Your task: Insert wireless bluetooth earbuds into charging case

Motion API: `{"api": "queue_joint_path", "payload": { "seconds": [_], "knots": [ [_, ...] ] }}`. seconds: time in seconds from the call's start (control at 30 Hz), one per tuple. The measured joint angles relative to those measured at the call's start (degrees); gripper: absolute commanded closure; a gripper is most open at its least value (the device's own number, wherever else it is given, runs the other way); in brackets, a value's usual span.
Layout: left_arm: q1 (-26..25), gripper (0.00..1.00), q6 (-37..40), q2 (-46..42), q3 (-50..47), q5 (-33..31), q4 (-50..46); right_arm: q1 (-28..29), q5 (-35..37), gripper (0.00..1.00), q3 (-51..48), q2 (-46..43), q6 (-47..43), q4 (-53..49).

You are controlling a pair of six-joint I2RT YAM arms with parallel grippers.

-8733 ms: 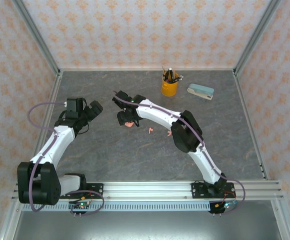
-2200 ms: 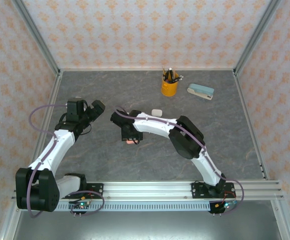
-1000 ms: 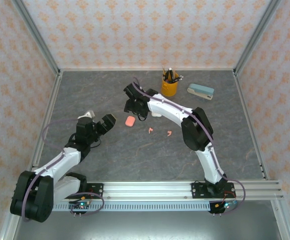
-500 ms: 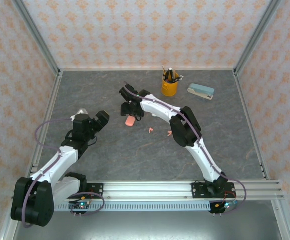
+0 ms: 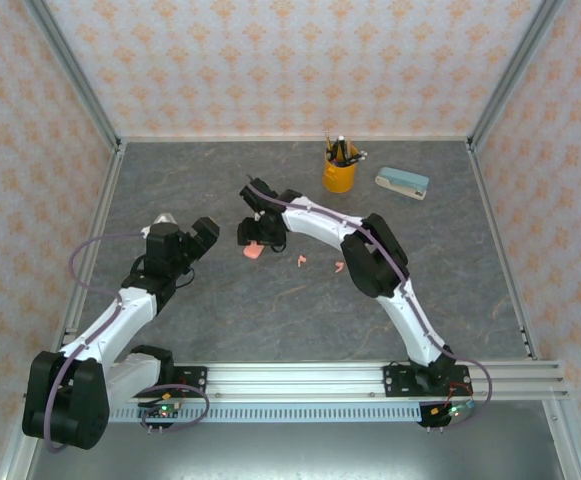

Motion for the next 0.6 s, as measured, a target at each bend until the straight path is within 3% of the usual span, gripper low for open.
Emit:
{"api": "queue_joint_path", "payload": {
  "seconds": [0.13,0.33,0.6],
  "knots": [
    [0.55,0.00,0.00,0.00,0.09,0.04,-0.07,3.23,-0.46,0.31,-5.95,-3.96,0.48,0.28],
    [3.91,0.00,0.02,-1.25,0.20,0.13,-0.90,6.01,5.66,0.18,-10.43,-9.16,-0.09,-1.03],
    [9.86,0.00,0.24,-3.02,1.88,2.19,-2.64,6.34,9.66,0.16,-9.57,-9.60,-13.49,-2.08]
  ]
}}
